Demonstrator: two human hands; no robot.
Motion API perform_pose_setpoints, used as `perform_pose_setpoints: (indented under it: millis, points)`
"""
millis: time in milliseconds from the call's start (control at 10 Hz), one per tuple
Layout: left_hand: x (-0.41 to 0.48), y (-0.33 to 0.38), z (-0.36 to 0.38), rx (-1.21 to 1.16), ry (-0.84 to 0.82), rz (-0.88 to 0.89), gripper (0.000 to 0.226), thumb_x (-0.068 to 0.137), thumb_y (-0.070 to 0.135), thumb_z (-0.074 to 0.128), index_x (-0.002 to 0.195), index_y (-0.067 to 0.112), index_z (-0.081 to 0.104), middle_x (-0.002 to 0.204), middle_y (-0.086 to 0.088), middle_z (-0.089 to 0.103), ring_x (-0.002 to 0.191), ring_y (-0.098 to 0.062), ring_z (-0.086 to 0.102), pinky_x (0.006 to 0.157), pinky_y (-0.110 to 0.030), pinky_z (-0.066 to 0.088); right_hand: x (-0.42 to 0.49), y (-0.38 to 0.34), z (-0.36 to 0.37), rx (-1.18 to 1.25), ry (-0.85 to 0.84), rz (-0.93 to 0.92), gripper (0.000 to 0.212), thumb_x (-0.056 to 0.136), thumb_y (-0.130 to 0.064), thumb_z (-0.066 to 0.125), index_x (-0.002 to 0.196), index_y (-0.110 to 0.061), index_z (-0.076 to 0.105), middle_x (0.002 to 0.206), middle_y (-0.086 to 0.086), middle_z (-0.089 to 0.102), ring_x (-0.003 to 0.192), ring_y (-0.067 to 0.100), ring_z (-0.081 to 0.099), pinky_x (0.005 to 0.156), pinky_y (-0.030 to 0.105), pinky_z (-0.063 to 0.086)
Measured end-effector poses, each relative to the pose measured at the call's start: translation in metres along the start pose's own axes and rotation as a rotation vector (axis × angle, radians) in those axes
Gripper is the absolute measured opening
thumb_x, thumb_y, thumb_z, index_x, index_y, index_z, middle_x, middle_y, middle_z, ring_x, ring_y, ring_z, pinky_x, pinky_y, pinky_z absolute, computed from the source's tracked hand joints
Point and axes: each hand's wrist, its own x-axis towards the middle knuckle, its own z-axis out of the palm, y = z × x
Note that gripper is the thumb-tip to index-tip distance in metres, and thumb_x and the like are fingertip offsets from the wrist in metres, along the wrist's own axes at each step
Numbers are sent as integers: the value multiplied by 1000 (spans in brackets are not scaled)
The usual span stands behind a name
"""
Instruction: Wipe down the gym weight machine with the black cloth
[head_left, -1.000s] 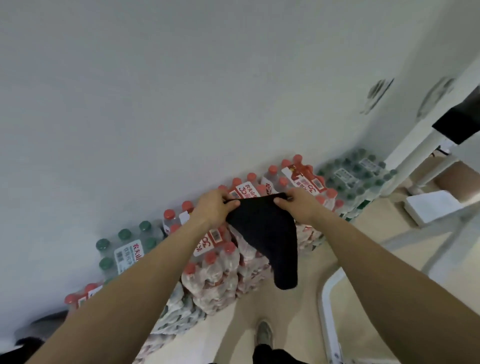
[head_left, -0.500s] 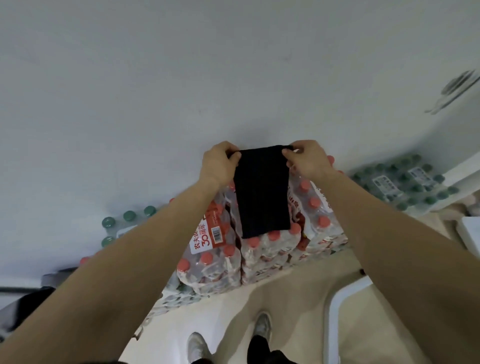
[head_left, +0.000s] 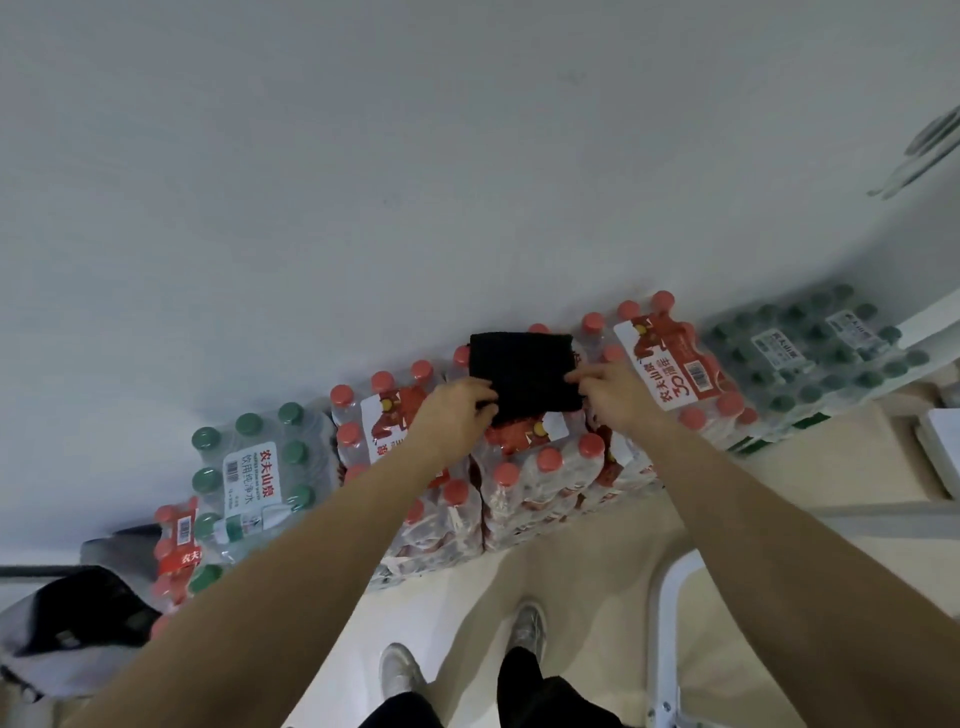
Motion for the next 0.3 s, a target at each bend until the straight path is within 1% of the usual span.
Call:
perform_pose_setpoints:
  millis: [100, 200, 300]
  points:
    - [-5, -3, 17, 80, -16, 21, 38, 98, 28, 55, 133, 16, 63, 150, 2, 49, 124, -22, 57, 100, -35, 47, 3, 15, 8, -150, -16, -23, 44, 97, -15, 46, 140, -15, 57, 145, 11, 50, 129, 29, 51, 102, 31, 39]
    - [-7, -3, 19, 154, 13, 65, 39, 98, 30, 54, 134, 20, 62, 150, 4, 49, 128, -21, 53, 98, -35, 48, 5, 25, 12, -305, -69, -48, 50, 98, -24, 47, 148, -23, 47, 148, 15, 39, 134, 33, 44, 110, 40, 36]
    - [1, -1, 12, 116, 42, 66, 35, 96, 29, 55, 128, 19, 66, 139, 2, 59, 124, -20, 55, 97, -35, 50, 10, 23, 11, -355, -45, -60, 51, 98, -25, 48, 148, -24, 45, 147, 15, 40, 133, 34, 45, 110, 42, 38]
